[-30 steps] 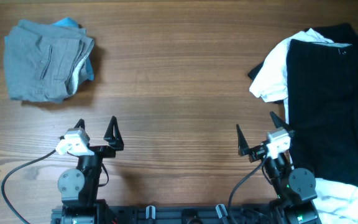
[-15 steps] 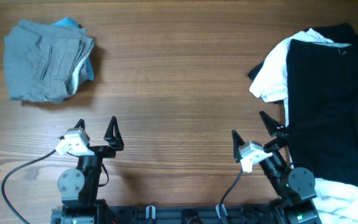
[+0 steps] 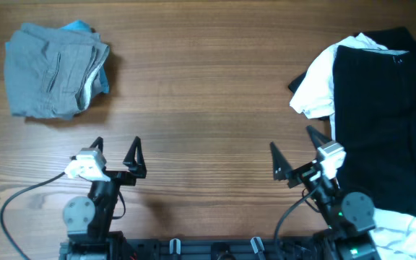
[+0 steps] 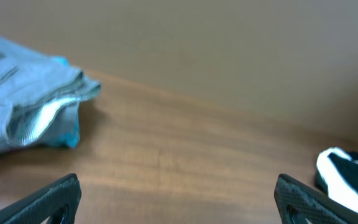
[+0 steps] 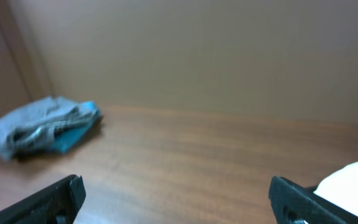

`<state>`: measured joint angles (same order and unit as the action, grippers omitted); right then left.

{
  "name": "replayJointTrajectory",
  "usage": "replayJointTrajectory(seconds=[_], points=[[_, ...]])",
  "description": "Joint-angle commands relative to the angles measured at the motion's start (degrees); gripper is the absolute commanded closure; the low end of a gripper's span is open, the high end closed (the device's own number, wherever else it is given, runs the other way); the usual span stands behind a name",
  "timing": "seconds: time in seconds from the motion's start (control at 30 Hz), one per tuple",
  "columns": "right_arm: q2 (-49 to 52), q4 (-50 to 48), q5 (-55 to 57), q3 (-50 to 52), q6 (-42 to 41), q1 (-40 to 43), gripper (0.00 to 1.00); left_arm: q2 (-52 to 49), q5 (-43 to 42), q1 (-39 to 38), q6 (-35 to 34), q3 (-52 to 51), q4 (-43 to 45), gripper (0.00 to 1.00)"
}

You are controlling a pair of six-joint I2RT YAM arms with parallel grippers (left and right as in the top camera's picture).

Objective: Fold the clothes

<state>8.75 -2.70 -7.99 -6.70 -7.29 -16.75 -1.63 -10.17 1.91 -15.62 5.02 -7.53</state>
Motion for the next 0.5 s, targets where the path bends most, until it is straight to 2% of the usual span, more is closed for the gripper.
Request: replayJointTrajectory(seconds=[0.0, 0.07, 0.17, 0.3, 0.33, 0.4, 0.47], points=[[9.1, 9.9, 5.7, -15.2, 0.3, -0.1, 0.00, -7.3, 0.2, -0.3, -0.3, 13.4, -7.2, 0.00], [18.8, 17.0, 6.1, -23.6, 3.6, 0.0, 0.00, -16.6, 0.2, -0.3, -0.3, 21.7, -15.6, 0.00], [33.3, 26.2, 6.8, -36.1, 4.5, 0.7, 0.00, -28.9, -1.9, -0.3, -0.3, 31.0, -21.6, 0.00], [53.8, 38.0, -13.6, -57.6, 4.5, 5.8, 0.00, -44.3, -3.3, -0.3, -0.3, 44.4, -29.0, 0.00], [58.1, 41.3, -15.5, -62.0, 3.8, 6.6, 0.00, -47.7, -3.3, -0.3, -0.3, 47.1, -30.6, 0.00], [63.3, 44.8, -15.6, -66.0, 6.0, 7.5, 0.00, -51.4, -3.6, -0.3, -0.3, 49.6, -32.0, 0.00], [67.0, 44.9, -9.5, -67.0, 4.9, 9.4, 0.00, -53.8, -4.1, -0.3, -0.3, 49.8, -31.8, 0.00]])
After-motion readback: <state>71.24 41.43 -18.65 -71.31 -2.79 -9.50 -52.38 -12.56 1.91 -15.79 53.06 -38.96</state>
